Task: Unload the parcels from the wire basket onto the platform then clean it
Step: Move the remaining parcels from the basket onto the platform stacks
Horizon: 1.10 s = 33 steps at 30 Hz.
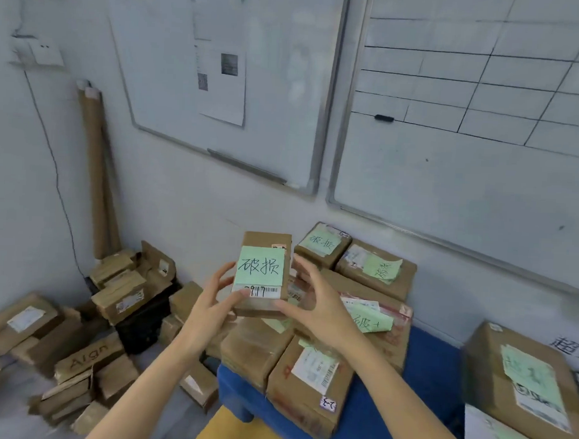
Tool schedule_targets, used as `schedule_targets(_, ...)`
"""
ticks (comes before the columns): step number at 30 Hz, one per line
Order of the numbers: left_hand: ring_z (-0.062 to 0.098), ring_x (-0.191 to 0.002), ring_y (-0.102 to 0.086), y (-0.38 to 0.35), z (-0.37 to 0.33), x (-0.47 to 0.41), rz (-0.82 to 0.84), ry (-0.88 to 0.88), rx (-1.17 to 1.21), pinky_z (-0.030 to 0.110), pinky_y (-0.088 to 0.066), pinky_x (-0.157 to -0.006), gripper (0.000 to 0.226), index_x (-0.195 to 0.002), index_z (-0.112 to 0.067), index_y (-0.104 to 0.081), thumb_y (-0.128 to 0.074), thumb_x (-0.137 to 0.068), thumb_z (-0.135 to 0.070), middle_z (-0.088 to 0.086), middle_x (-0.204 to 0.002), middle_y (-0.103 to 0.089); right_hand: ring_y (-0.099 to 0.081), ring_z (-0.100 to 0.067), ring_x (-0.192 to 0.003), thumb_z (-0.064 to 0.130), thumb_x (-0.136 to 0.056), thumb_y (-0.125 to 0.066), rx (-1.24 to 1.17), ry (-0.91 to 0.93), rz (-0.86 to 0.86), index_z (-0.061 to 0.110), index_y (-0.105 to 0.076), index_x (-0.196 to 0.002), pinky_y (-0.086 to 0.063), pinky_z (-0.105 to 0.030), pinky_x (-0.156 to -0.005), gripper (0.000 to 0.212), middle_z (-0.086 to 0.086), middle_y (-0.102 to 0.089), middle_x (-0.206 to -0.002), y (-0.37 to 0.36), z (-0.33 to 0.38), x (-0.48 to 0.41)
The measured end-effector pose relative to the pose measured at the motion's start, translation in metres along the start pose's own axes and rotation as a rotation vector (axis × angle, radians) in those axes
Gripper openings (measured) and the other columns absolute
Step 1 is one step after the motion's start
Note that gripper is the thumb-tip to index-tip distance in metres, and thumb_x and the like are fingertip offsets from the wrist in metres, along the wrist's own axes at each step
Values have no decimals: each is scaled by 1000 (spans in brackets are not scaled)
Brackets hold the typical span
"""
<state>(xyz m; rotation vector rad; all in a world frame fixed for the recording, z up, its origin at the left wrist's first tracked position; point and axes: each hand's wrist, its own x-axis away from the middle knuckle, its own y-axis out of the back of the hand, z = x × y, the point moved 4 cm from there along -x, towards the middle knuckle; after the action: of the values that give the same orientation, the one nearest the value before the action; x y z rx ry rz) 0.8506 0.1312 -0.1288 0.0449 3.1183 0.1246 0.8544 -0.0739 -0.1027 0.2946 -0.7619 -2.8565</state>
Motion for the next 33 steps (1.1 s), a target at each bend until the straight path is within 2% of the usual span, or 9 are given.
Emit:
schedule_targets(5, 15, -107, -65, -2, 28, -60, 136, 55, -4, 47, -56, -88, 50, -127, -54, -47, -67, -81, -44, -10, -129, -61, -22, 7, -141, 50, -85, -70, 152, -76, -157, 44, -25, -151, -22, -29, -116, 81, 29, -23, -155, 24, -17, -13)
schedule_targets(9, 12, -101, -67, -7, 47, -91, 214, 26, -57, 24, -55, -69, 46, -134, -44, -44, -62, -95, -25, -9, -130, -57, -19, 9, -139, 46, -88, -68, 225, -173, -263, 43, -26, -150, -20, -28, -116, 76, 28, -22, -154, 33, -30, -13)
schedule_targets(13, -7, -90, -66, -15, 64, -103, 279, 30, -93, 15, -53, -62, 46, -134, -38, -43, -60, -96, -18, -14, -123, -56, -17, 14, -135, 43, -90, -67, 225, -269, -311, 44, -25, -151, -20, -24, -114, 74, 32, -19, -153, 32, -41, -5)
schedule_targets(15, -10, -89, -65, -17, 76, -104, 324, 52, -96, 15, -54, -60, 48, -135, -39, -41, -60, -96, -20, -16, -123, -54, -17, 14, -135, 42, -91, -67, 224, -298, -321, 44, -25, -151, -22, -27, -115, 74, 35, -18, -150, 29, -43, -2)
schedule_targets(18, 11, -99, -66, -13, 90, -104, 369, 93, -88, 22, -57, -63, 50, -135, -42, -40, -62, -94, -27, -12, -128, -54, -20, 8, -140, 46, -90, -66, 264, -327, -354, 46, -24, -151, -30, -38, -118, 75, 30, -20, -156, 27, -45, -3)
schedule_targets(21, 13, -99, -65, -10, 98, -108, 417, 95, -110, 22, -57, -63, 51, -135, -46, -39, -63, -92, -35, -16, -127, -53, -18, -1, -147, 47, -91, -64, 382, -365, -375, 45, -22, -151, -24, -39, -121, 74, 21, -20, -160, 26, -47, 1)
schedule_targets(25, 8, -101, -62, -11, 103, -115, 479, 14, -247, 32, -57, -79, 61, -133, -57, -36, -61, -80, -69, -31, -123, -51, -9, -5, -150, 50, -95, -58, 596, -405, -353, 40, -18, -154, -18, -39, -122, 72, 16, -12, -163, 24, -50, 6)
schedule_targets(29, -1, -97, -59, -21, 103, -115, 482, -21, -239, 18, -48, -74, 48, -130, -51, -38, -63, -90, -46, -35, -118, -50, -7, -8, -151, 51, -95, -55, 742, -423, -372, 35, -21, -155, -16, -36, -120, 71, 13, -13, -164, 24, -52, 7)
schedule_targets(33, -5, -100, -56, -28, 102, -118, 471, -43, -228, 17, -47, -73, 47, -128, -49, -38, -65, -92, -35, -38, -112, -49, -7, -10, -152, 52, -95, -55, 794, -435, -394, 34, -23, -155, -14, -35, -119, 70, 11, -14, -164, 24, -53, 8)
